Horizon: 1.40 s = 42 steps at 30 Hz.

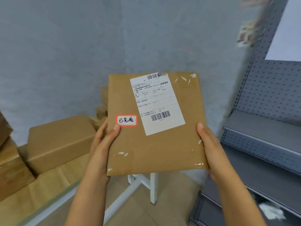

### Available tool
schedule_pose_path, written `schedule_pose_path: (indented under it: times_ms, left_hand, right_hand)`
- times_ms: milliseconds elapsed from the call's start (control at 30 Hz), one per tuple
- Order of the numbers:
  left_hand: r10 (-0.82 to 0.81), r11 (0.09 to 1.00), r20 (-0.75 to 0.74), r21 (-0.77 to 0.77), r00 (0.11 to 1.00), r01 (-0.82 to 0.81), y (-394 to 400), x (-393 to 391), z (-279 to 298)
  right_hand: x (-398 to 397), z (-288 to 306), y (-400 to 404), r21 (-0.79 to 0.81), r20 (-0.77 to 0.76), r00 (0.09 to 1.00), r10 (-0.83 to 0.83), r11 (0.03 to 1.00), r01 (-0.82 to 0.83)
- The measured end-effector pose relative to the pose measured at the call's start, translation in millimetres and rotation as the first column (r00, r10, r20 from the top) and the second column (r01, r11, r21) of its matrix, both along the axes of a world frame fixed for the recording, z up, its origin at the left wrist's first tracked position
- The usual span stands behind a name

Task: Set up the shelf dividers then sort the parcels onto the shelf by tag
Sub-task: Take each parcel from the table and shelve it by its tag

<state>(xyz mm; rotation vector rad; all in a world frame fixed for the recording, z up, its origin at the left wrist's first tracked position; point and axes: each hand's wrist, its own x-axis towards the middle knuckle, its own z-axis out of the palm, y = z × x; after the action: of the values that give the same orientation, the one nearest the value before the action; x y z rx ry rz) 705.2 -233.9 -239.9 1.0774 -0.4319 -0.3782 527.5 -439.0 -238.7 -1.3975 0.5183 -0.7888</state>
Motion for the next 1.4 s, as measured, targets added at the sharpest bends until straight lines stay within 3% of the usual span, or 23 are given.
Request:
schedule_pose_path:
  times_ms: [300,633,1167,1400]
  left_hand:
    - [-0.316,0.945,-0.132,0.043,0.940,0.324,-128,-150,-9]
    - [-0.500,0.854,-0.151,0.078,0.853,0.515,-239,-286,-9]
    - [-0.770,0.623,-0.052,0.153,0.636,0.767,-403,-353,14]
    - [-0.790,0.592,-0.078,0.162,0.608,0.790,-453,-382,15]
  right_hand:
    - [-200,6,-76,0.000,-0.023,0.978,-0.209,0.978,0.209]
    - [-364,-9,-124,0.054,-0.009,0.900,-0.437,0.898,0.437]
    - [-455,9,-199,0.047,-0.038,0.724,-0.688,0.723,0.689]
    - [-479,8,-233,0.045,-0.054,0.673,-0.738,0.672,0.740]
